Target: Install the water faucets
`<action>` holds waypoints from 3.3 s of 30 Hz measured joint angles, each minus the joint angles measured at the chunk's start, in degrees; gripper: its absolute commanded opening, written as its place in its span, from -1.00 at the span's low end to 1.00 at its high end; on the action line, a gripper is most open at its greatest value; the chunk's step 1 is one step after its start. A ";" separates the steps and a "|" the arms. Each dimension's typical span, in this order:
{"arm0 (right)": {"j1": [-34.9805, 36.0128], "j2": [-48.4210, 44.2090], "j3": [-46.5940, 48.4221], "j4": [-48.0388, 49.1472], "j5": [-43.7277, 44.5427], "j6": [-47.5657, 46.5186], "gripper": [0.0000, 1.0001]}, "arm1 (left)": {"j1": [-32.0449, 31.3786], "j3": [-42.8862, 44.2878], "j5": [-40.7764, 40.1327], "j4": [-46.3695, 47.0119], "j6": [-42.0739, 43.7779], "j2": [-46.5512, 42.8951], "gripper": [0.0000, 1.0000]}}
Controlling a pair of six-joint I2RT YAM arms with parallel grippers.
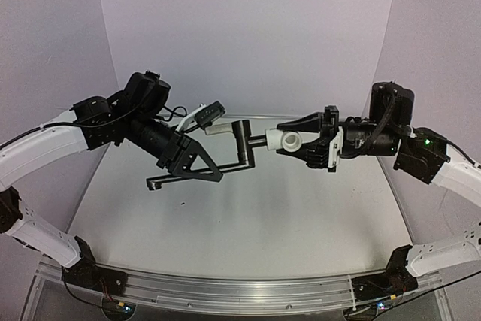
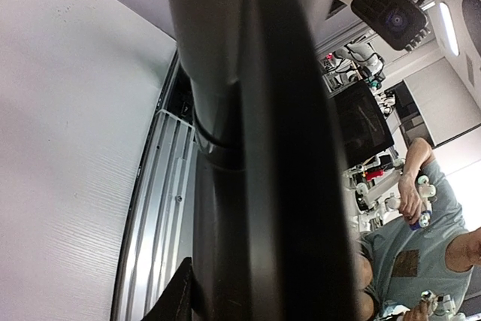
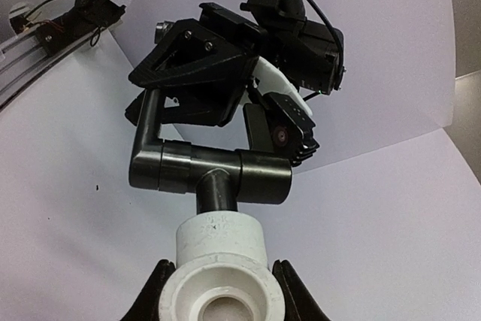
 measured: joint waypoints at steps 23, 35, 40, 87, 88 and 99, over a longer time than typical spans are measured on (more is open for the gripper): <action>-0.39 13.48 14.38 -10.55 -11.12 70.18 -1.00 | -6.96 -8.97 -37.01 0.07 32.43 -14.14 -1.00; -6.42 20.63 17.53 -11.18 -24.62 94.75 0.68 | -10.95 -10.42 -51.20 0.70 39.57 -14.91 -1.00; -6.61 20.34 22.85 -11.23 -19.21 87.42 0.97 | -12.02 -8.41 -48.20 -0.95 35.44 -11.35 -1.00; 1.01 4.38 6.33 -6.63 -1.24 21.21 -0.91 | -0.92 -3.54 -4.95 0.52 5.45 -5.57 -0.99; 1.01 4.53 6.46 -6.61 -1.45 22.87 -0.93 | -1.02 -3.54 -6.11 0.36 6.51 -5.96 -1.00; 1.57 11.15 13.81 -10.42 -5.49 54.29 -1.00 | -2.24 -6.67 -21.76 -0.61 23.09 -13.04 -0.99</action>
